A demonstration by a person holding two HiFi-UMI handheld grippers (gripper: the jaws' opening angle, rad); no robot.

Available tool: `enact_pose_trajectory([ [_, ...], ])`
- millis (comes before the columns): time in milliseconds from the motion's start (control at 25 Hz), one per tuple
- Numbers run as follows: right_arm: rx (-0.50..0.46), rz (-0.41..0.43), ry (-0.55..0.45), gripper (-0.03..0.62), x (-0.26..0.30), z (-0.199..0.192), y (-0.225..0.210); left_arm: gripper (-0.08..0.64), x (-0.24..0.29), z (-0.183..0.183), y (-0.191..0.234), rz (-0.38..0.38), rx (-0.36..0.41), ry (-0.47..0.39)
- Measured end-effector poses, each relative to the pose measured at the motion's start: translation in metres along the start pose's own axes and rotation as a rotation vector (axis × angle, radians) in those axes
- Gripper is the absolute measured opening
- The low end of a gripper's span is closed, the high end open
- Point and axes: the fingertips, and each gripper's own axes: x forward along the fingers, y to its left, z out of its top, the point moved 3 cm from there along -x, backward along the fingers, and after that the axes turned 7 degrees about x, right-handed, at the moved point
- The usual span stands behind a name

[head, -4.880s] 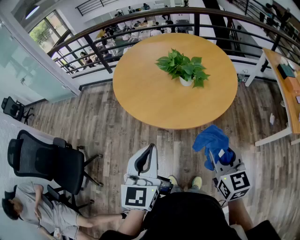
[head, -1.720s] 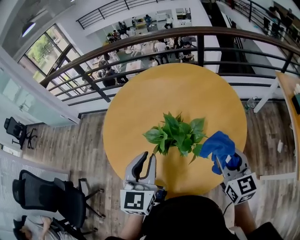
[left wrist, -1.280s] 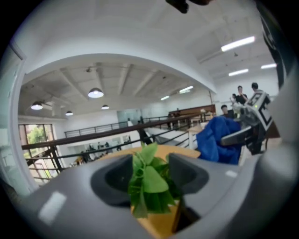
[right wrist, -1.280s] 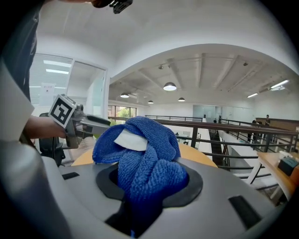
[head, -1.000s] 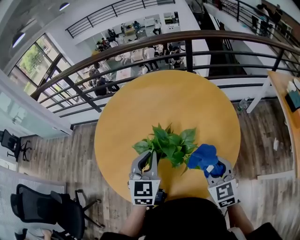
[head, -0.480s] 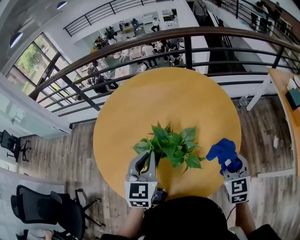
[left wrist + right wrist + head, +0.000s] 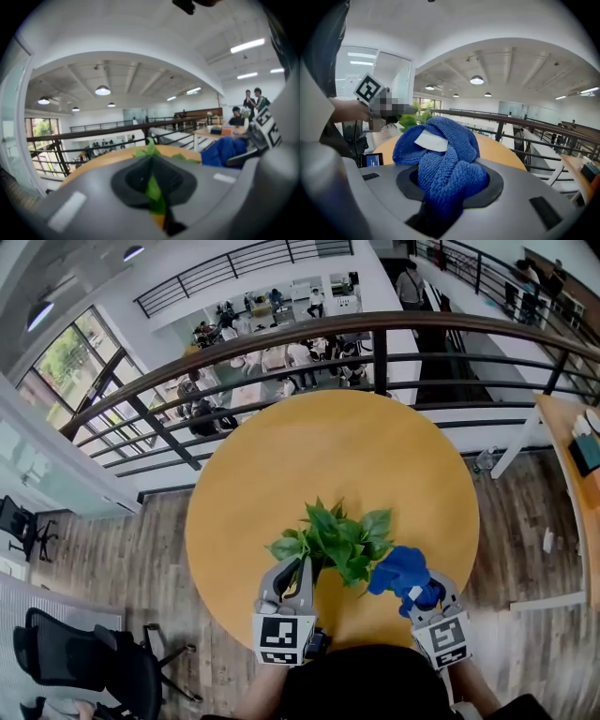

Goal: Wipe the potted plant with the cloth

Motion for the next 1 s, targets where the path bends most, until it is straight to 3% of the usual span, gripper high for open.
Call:
enact_pose_trajectory([
  [200, -0.015, -0.096, 0.154, 0.161, -0.007, -0.051, -0.038, 0.002, -0.004, -0.003, 0.002, 0.003, -0.003, 0.015],
  [320, 0.010, -0.167, 0.180, 0.161, -0.017, -0.058, -0.068, 0.002, -0.003, -0.003, 0.001, 0.001, -0.009, 0.008],
  [520, -0.011, -0.190, 0.068, 0.161, -0.020, -0.013, -0.079, 0.002, -0.004, -0.001, -0.001, 0.004, -0.007, 0.004],
  [720, 0.007, -0.139, -0.114, 0.161, -0.009, 0.046, -0.063, 0.003, -0.006, -0.001, -0.001, 0.004, -0.003, 0.007],
  [1000, -0.026, -0.141, -0.149, 0.161, 0.039, 0.070, -0.065, 0.002, -0.004, -0.001, -0.003, -0.004, 0.002, 0.009],
])
